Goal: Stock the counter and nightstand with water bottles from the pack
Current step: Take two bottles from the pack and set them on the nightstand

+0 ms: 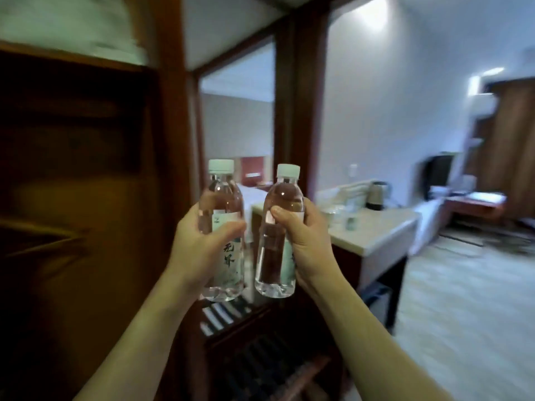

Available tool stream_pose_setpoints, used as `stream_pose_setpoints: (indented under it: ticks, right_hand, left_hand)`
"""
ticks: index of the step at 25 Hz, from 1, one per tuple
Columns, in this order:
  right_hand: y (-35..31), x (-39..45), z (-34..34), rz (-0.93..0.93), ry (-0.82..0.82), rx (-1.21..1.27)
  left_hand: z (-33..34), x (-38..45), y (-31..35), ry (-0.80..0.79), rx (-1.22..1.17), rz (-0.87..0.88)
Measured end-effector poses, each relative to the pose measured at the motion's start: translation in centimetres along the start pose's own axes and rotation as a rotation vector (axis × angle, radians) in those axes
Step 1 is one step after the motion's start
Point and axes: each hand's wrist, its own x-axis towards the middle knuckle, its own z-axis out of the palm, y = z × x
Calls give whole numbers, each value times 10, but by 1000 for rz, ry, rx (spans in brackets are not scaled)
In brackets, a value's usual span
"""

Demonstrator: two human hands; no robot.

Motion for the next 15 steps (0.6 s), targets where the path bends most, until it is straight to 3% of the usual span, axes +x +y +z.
stream_pose_setpoints:
  ticks: [6, 15]
  right_hand:
    - [-90, -2, -232, -107, 377, -248]
    - [-132, -3, -457, -183, 802, -476]
  left_hand:
    - [241, 18, -24, -296, -237, -33]
    - [501, 31, -92, -703, -386, -128]
